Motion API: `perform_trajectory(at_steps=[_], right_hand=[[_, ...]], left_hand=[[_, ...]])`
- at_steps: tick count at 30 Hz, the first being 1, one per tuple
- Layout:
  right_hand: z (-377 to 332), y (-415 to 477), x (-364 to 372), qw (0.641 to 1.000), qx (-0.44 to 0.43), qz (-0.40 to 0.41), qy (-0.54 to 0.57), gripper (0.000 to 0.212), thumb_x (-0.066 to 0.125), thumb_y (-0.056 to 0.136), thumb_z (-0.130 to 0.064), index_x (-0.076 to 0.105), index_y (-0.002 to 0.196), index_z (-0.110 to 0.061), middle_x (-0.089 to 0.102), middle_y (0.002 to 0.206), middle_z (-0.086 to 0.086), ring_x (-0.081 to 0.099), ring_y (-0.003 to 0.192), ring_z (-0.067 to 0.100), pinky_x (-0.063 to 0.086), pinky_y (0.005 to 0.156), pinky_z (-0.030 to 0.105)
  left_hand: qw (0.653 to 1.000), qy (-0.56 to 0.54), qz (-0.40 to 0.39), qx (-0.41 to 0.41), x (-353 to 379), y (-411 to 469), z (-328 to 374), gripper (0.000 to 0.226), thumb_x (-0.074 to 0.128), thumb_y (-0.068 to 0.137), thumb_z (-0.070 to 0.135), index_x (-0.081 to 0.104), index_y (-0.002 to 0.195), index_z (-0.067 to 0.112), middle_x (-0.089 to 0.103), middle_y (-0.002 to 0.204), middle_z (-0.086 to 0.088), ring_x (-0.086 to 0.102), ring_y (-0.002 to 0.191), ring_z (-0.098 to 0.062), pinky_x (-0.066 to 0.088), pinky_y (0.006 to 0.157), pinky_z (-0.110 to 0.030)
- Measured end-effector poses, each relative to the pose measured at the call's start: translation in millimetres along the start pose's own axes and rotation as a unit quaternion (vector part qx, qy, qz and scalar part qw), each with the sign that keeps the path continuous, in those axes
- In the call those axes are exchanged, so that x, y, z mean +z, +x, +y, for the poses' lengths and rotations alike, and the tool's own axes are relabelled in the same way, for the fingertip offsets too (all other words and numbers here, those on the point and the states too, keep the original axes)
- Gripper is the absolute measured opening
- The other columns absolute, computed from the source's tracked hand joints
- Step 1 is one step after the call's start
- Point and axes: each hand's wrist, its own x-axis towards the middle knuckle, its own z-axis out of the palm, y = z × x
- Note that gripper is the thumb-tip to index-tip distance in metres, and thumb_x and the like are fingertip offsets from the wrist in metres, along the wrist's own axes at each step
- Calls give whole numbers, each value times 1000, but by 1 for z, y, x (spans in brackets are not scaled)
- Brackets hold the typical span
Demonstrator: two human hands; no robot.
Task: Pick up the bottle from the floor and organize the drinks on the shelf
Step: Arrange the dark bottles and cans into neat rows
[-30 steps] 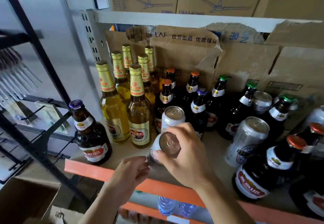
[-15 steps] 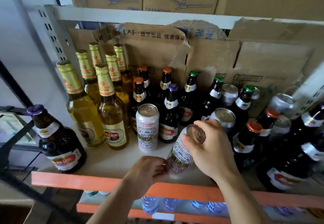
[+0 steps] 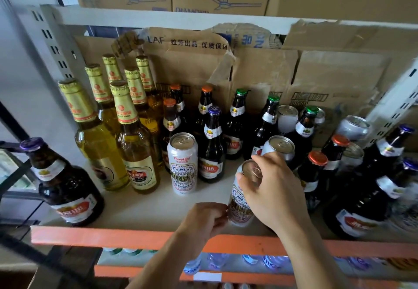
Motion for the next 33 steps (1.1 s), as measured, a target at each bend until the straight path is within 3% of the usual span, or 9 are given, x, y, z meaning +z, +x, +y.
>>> perform_trajectory(at_steps=[3, 7, 11, 14, 19, 24, 27, 31, 33], right_hand=[[-3, 2, -1, 1000, 6, -1, -9, 40, 64, 82, -43, 63, 114, -18, 57, 113, -2, 65, 94, 28, 47, 71, 33], [-11, 3, -8, 999, 17, 2, -38, 50, 67, 78, -48, 61, 121, -22, 59, 119, -3, 65, 99, 27, 48, 72, 34], [-30, 9, -9, 998, -14, 62, 18, 36, 73, 77, -34, 68, 107, -14, 65, 106, 2, 67, 82, 30, 48, 63, 34], [-49, 18, 6, 993, -79, 16, 88, 30, 70, 81, -22, 68, 108, -11, 66, 105, 5, 64, 91, 28, 52, 74, 37], [-80, 34, 44, 984, -134, -35, 112, 45, 66, 85, -18, 58, 128, -10, 59, 125, 7, 53, 114, 29, 43, 95, 36], [-98, 46, 69, 990, -126, -46, 38, 46, 63, 85, -23, 56, 129, -10, 58, 128, 9, 49, 116, 37, 46, 89, 39], [-103, 47, 80, 992, -114, -52, 12, 49, 63, 86, -29, 53, 131, -12, 54, 128, 9, 49, 115, 36, 43, 92, 39], [-102, 44, 83, 993, -82, -59, 66, 59, 75, 80, -30, 54, 132, -11, 47, 125, 13, 55, 107, 37, 44, 93, 41], [-100, 39, 81, 990, -80, -65, 93, 63, 78, 77, -32, 54, 133, -13, 45, 124, 10, 56, 106, 34, 43, 90, 34]], left_hand=[[999, -36, 3, -24, -9, -1, 1, 20, 47, 90, -3, 67, 94, -2, 68, 91, -18, 64, 84, -23, 57, 74, -26], [996, -83, 26, -15, -34, -4, 5, 22, 46, 91, -3, 65, 100, -6, 69, 96, -23, 67, 90, -29, 56, 79, -31], [991, -117, 62, 14, -64, -13, 14, 23, 46, 91, -1, 64, 102, -9, 67, 102, -27, 67, 90, -31, 57, 75, -31], [987, -134, 83, 32, -81, -23, 20, 26, 42, 92, -1, 62, 105, -10, 65, 106, -29, 66, 92, -32, 55, 79, -32], [980, -162, 108, 39, -102, -46, 27, 25, 43, 93, 0, 63, 105, -11, 65, 109, -30, 64, 98, -34, 52, 84, -34], [972, -189, 132, 42, -130, -59, 24, 26, 43, 93, -2, 62, 109, -10, 66, 109, -29, 64, 103, -34, 58, 75, -32], [972, -190, 136, 36, -141, -61, 21, 26, 45, 92, -1, 63, 110, -8, 68, 107, -25, 66, 101, -31, 56, 78, -31], [974, -179, 133, 33, -144, -59, 18, 26, 44, 93, 0, 63, 111, -6, 68, 109, -23, 66, 102, -30, 54, 84, -31], [976, -172, 132, 31, -141, -55, 18, 25, 44, 93, -1, 63, 108, -6, 67, 110, -25, 66, 102, -31, 55, 82, -30]])
